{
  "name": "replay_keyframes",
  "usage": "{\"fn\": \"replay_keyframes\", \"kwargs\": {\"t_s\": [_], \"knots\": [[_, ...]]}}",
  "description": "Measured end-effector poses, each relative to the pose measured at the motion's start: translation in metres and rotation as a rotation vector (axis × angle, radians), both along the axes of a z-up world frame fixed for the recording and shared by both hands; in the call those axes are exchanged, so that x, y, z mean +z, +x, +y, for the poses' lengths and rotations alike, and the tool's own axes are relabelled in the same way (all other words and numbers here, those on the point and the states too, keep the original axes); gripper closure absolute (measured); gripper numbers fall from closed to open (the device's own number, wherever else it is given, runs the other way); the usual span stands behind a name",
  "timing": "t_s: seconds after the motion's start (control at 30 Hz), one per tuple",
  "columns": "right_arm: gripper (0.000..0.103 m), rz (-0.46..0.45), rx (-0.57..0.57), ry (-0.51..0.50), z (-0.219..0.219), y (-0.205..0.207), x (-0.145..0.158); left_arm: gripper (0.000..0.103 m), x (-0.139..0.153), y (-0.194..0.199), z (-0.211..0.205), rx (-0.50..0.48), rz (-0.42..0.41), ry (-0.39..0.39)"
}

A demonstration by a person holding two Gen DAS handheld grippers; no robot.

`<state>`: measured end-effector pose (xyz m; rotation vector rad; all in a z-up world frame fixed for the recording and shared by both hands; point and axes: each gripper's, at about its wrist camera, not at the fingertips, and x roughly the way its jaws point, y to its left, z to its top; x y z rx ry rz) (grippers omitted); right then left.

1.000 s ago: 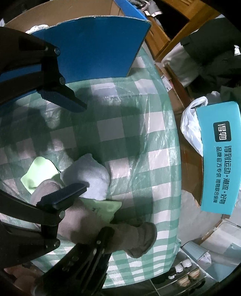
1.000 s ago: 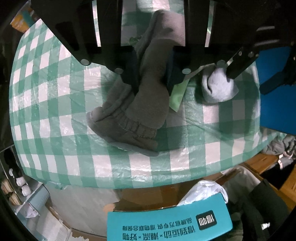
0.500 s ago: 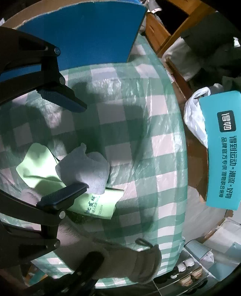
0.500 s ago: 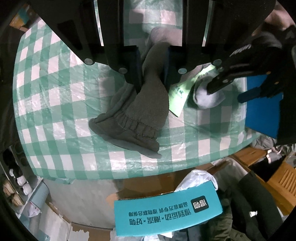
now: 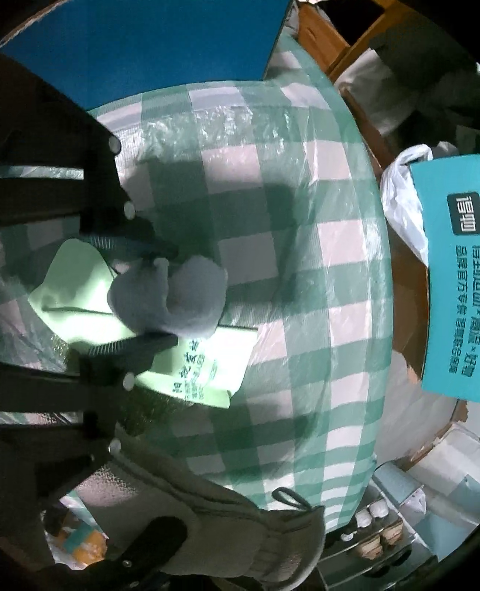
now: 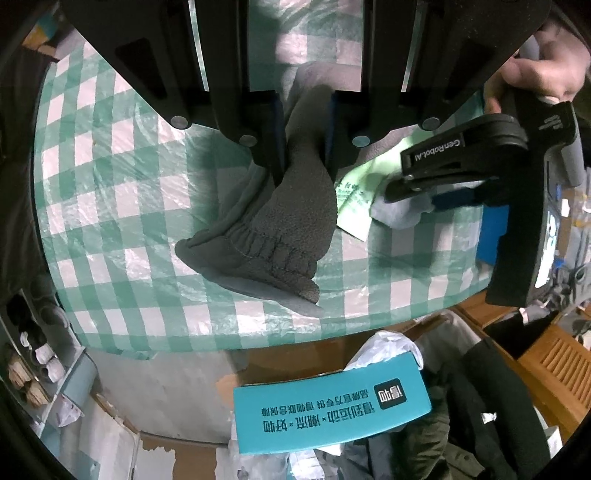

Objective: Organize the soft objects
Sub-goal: 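Grasp the long grey sock cuff with the right tool while the left tool grasps the small grey sock, then carry the long grey sock with the right tool while the left tool carries the small one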

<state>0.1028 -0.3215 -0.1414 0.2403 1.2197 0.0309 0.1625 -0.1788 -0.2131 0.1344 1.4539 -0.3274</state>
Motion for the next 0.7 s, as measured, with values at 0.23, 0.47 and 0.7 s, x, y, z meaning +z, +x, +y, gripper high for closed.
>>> {"fn": "replay_keyframes", "kwargs": {"t_s": [0.23, 0.47, 0.7], "knots": [[0.088, -0.025, 0.009, 0.000, 0.000, -0.004, 0.009, 0.078, 0.014, -0.008, -0.002, -0.023, -0.037, -0.006], [0.088, -0.053, 0.028, -0.016, 0.006, -0.008, 0.021, 0.083, 0.038, -0.013, 0.001, -0.033, -0.094, -0.017], [0.088, -0.097, 0.052, -0.046, 0.012, -0.015, 0.040, 0.083, 0.067, -0.023, 0.011, -0.028, -0.163, -0.018]]}}
